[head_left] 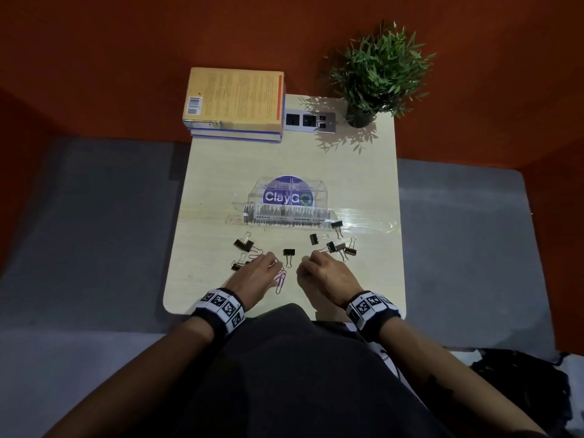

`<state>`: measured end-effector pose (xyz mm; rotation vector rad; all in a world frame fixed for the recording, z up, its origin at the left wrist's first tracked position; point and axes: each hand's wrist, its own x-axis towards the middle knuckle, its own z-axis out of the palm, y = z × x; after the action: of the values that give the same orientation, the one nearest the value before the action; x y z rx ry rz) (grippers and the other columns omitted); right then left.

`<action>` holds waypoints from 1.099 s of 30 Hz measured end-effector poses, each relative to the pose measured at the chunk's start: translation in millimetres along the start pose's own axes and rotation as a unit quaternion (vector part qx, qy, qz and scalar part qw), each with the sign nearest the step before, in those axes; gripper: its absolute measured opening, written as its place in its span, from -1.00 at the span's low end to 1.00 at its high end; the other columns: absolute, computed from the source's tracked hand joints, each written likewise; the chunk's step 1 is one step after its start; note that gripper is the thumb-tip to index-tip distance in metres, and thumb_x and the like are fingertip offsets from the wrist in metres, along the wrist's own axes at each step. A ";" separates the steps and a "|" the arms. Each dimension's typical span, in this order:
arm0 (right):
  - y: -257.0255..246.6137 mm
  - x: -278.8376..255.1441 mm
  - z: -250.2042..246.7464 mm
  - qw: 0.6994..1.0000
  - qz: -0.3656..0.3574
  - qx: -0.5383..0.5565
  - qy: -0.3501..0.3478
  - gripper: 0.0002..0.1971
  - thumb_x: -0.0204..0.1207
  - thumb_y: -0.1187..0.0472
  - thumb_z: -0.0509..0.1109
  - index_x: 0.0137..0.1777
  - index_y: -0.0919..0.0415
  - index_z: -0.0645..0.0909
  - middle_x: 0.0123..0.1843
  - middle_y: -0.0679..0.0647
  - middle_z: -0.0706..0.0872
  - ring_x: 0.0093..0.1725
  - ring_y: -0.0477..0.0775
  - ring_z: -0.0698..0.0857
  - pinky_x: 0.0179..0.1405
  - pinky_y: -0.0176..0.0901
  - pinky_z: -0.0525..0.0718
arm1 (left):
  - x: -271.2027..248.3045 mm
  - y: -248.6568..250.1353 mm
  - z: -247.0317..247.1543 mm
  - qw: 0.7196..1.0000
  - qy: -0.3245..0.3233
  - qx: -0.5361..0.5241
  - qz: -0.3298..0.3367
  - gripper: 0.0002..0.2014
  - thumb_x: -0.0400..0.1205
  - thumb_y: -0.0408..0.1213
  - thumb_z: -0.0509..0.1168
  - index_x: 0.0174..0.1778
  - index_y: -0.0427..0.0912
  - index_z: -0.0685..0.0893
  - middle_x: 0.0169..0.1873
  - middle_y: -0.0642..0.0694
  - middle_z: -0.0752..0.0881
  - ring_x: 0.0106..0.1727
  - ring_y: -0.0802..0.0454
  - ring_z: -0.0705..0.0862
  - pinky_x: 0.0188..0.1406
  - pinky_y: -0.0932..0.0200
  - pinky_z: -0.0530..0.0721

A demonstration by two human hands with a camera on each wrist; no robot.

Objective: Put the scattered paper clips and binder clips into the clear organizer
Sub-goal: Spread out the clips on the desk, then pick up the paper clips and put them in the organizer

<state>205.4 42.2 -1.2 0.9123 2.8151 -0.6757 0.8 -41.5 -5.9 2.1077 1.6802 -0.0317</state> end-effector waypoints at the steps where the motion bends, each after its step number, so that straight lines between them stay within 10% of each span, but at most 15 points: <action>1: -0.8 1.5 0.5 1.000 0.004 -0.005 0.000 -0.69 0.38 0.42 0.49 0.13 0.33 0.62 -0.08 0.23 0.65 -0.14 0.27 0.65 -0.48 -0.03 0.56 | 2.8 0.7 -0.9 1.000 0.005 -0.002 -0.003 -0.60 0.44 -0.31 0.54 0.12 -0.26 0.58 0.03 -0.22 0.61 -0.07 -0.15 0.62 -0.37 0.03 0.66; 16: 10.4 8.6 -15.8 0.984 0.155 0.086 0.035 -0.90 0.36 0.25 0.55 -0.28 0.19 0.68 -0.33 0.11 0.76 -0.35 0.18 0.69 -0.41 -0.17 0.44 | 30.5 5.4 -8.2 0.990 0.007 -0.099 -0.104 -0.88 0.40 -0.60 0.26 -0.19 -0.43 0.64 -0.28 -0.37 0.68 -0.26 -0.35 0.64 -0.38 -0.09 0.63; 24: 11.6 49.8 -73.4 0.921 0.205 0.303 0.137 -0.93 0.35 0.35 0.54 -0.28 0.18 0.75 -0.38 0.09 0.83 -0.36 0.09 0.80 -0.39 -0.20 0.75 | 52.5 -16.7 -80.4 0.893 0.221 -0.346 -0.183 -0.87 0.35 -0.53 0.47 -0.27 -0.24 0.80 -0.40 -0.11 0.79 -0.43 0.13 0.66 -0.36 0.46 0.63; 27: 5.6 75.6 -91.5 0.911 0.201 0.311 0.180 -0.95 0.32 0.35 0.52 -0.32 0.21 0.73 -0.39 0.11 0.82 -0.36 0.12 0.76 -0.25 -0.15 0.73 | 84.2 -26.8 -98.4 0.877 0.239 -0.355 -0.222 -0.88 0.35 -0.51 0.44 -0.30 -0.24 0.81 -0.39 -0.17 0.82 -0.38 0.05 0.71 -0.25 0.31 0.69; 33: -6.7 129.1 -101.8 0.928 0.212 0.256 0.170 -0.87 0.27 0.28 0.58 -0.42 0.23 0.69 -0.48 0.09 0.70 -0.43 0.08 0.62 -0.40 -0.16 0.58 | 102.4 -42.2 -90.3 0.908 0.166 -0.299 -0.240 -0.81 0.47 -0.51 0.38 -0.17 -0.19 0.85 -0.25 -0.19 0.85 -0.17 -0.09 0.76 -0.06 0.21 0.66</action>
<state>100.0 151.3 62.6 1.8161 2.5795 -1.3138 -34.5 91.5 32.6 1.2645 2.0327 0.6413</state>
